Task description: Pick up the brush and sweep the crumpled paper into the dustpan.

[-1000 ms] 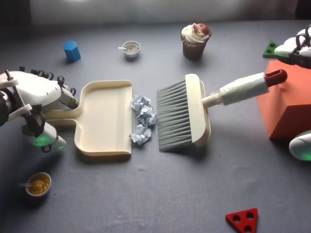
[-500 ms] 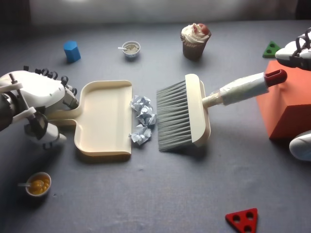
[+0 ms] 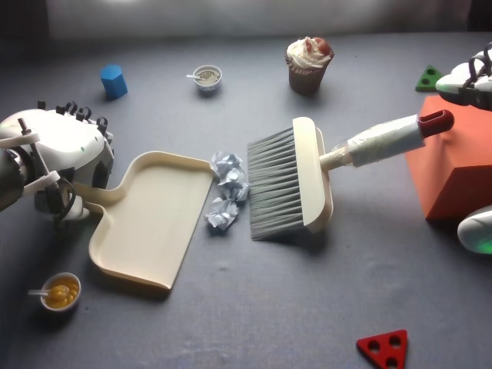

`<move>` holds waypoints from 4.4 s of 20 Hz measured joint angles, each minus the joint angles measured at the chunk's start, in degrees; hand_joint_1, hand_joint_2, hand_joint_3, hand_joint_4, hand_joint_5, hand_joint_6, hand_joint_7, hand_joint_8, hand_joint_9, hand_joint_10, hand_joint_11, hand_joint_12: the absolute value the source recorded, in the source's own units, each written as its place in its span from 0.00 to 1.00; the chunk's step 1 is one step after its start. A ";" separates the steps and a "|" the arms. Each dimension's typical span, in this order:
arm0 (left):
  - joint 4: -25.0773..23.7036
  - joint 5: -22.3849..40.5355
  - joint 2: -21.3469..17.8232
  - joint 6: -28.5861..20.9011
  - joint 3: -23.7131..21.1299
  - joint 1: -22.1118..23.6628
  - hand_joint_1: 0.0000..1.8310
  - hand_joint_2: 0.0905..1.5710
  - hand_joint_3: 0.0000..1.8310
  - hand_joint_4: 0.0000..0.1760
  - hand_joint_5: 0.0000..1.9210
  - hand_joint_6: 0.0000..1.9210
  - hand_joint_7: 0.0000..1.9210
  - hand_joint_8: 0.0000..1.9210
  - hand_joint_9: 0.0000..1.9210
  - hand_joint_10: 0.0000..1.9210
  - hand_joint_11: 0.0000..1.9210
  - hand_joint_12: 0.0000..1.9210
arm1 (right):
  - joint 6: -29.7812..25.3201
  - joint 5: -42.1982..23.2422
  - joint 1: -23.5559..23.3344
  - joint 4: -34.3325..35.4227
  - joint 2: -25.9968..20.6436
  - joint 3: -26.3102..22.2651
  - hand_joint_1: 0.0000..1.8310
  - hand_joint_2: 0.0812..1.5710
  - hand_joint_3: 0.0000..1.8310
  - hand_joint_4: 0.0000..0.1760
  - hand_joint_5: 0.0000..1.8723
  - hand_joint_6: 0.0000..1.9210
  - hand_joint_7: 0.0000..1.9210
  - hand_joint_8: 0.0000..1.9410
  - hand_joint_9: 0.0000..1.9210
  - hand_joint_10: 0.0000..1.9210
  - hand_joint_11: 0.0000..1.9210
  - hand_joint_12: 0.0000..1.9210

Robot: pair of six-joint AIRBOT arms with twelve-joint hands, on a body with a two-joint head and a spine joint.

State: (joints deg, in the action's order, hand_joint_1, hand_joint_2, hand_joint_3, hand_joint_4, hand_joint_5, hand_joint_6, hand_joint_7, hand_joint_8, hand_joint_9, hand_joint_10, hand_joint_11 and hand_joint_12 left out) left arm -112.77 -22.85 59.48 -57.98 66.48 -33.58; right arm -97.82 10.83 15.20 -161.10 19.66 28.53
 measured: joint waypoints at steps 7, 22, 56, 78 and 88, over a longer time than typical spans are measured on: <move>-0.09 -0.04 0.44 0.70 0.24 0.42 0.63 0.69 0.00 0.00 0.52 0.49 0.16 0.00 0.10 0.00 0.10 0.03 | 1.55 0.00 0.00 0.00 0.02 0.00 0.00 0.55 0.00 0.00 0.10 0.00 0.09 0.00 0.10 0.00 0.11 0.01; -1.73 3.52 2.21 1.99 5.05 5.92 0.62 0.69 0.00 0.00 0.52 0.49 0.15 0.00 0.11 0.00 0.10 0.02 | 56.35 29.75 5.09 43.52 16.31 -1.88 0.13 0.64 0.01 0.00 0.06 0.00 0.08 0.00 0.09 0.00 0.11 0.00; -19.10 4.87 8.48 -15.02 14.27 8.72 0.64 0.67 0.00 0.00 0.55 0.45 0.18 0.00 0.13 0.00 0.13 0.03 | 46.10 58.88 19.76 30.80 49.92 18.78 0.67 0.60 0.00 0.00 0.12 0.00 0.14 0.00 0.14 0.00 0.19 0.03; -20.17 5.09 8.46 -15.58 12.92 9.05 0.64 0.67 0.00 0.00 0.54 0.45 0.17 0.00 0.11 0.00 0.12 0.05 | 44.78 57.35 22.60 29.99 60.61 35.32 0.64 0.61 0.00 0.00 0.11 0.00 0.11 0.00 0.12 0.00 0.16 0.01; -20.28 5.07 8.46 -15.85 12.92 9.07 0.61 0.68 0.00 0.00 0.54 0.46 0.18 0.00 0.12 0.00 0.12 0.06 | 44.78 56.89 22.58 29.09 63.10 39.06 0.67 0.61 0.00 0.00 0.15 0.01 0.13 0.00 0.13 0.00 0.18 0.02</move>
State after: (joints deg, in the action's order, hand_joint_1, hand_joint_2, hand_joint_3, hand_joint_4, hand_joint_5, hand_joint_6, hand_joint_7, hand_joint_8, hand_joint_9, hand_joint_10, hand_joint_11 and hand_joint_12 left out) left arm -133.05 -17.78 67.94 -73.82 79.40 -24.51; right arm -53.04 67.72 37.78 -132.00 82.76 67.59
